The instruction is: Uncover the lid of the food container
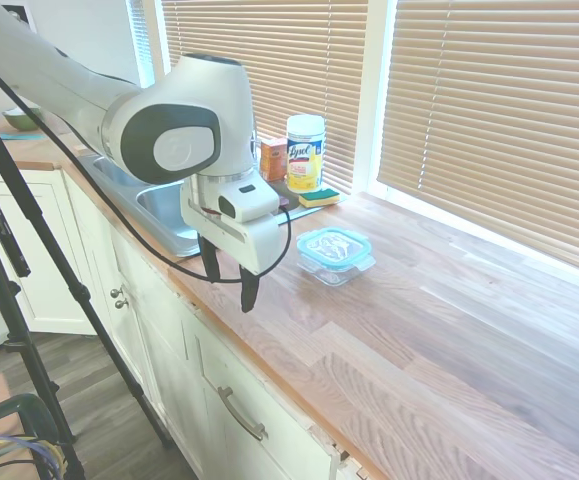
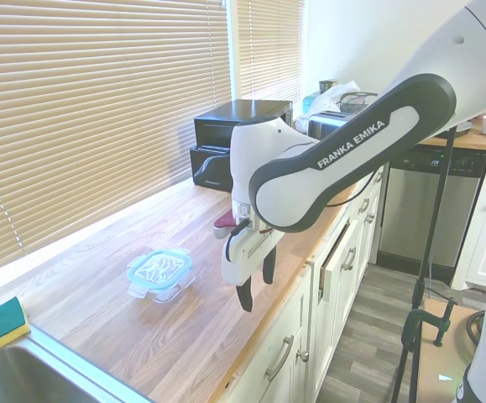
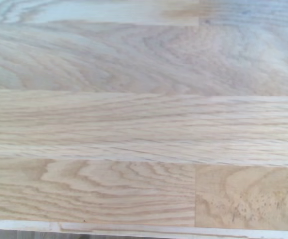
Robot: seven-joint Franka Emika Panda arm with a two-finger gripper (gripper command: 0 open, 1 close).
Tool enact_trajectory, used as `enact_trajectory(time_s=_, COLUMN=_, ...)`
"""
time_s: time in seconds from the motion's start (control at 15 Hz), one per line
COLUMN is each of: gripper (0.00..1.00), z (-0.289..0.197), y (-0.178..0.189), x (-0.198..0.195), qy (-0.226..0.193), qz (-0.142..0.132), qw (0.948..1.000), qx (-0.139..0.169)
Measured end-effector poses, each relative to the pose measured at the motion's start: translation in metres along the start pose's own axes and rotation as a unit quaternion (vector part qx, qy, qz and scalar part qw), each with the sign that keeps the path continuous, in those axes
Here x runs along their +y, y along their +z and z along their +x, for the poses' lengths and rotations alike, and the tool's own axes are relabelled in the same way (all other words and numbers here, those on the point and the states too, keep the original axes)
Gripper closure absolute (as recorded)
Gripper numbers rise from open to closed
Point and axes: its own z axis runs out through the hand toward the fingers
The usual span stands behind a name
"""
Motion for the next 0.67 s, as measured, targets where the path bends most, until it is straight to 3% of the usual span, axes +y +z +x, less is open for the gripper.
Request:
enact_trajectory(time_s=0.13, gripper=0.00, z=0.001, y=0.000, x=0.000, qy=-0.002, qz=-0.001, qw=1.0000, qx=0.006)
enact_trajectory(time_s=0.33, gripper=0.00, z=0.011, y=-0.003, x=0.004, qy=0.011, qz=-0.009, qw=0.9991, qx=0.041)
enact_trajectory(time_s=0.47, gripper=0.00, z=0.020, y=-0.007, x=0.007, qy=0.026, qz=0.001, qw=0.9980, qx=0.058)
enact_trajectory(time_s=0.67, gripper=0.00, z=0.045, y=-0.018, x=0.006, qy=0.063, qz=0.053, qw=0.9964, qx=0.017)
